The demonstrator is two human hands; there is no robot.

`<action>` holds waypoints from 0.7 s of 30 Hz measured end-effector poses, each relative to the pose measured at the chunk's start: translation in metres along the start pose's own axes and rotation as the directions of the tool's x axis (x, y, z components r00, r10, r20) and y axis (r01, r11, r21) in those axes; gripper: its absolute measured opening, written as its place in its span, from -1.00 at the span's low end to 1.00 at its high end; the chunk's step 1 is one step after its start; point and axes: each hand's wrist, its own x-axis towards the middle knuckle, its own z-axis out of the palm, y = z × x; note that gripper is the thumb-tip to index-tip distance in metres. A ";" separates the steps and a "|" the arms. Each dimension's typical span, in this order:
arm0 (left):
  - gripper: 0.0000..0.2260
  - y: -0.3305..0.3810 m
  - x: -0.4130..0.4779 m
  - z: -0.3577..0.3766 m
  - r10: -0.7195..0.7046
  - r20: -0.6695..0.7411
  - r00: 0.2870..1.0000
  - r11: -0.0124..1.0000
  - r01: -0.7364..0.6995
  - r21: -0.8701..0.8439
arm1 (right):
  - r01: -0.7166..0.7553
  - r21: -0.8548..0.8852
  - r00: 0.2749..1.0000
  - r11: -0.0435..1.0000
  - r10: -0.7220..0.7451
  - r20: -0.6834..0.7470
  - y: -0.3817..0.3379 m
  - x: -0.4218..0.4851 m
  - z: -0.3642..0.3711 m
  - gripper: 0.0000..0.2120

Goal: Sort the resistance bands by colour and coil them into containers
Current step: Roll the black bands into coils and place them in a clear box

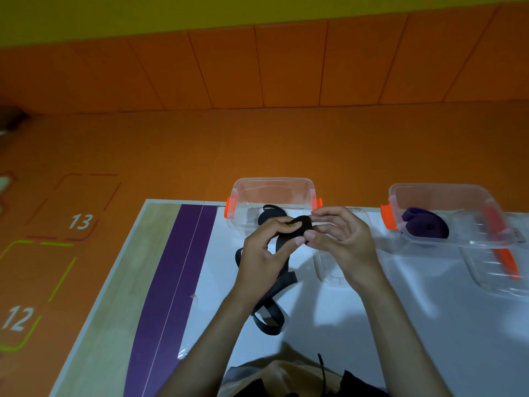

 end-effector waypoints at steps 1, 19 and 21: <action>-0.79 0.000 0.001 0.000 0.009 -0.004 1.000 1.000 -0.009 -0.009 | 0.015 0.002 1.000 1.000 -0.015 -0.003 -0.001 -0.001 0.000 -0.63; -0.80 0.033 0.021 -0.013 0.081 -0.015 0.997 0.996 -0.081 -0.032 | 0.146 0.053 0.985 0.988 -0.140 -0.101 -0.016 0.002 0.011 -0.70; -0.70 0.034 0.022 -0.017 0.073 -0.007 0.997 0.997 -0.073 -0.022 | 0.142 0.070 0.987 0.987 -0.135 -0.089 -0.016 0.001 0.015 -0.61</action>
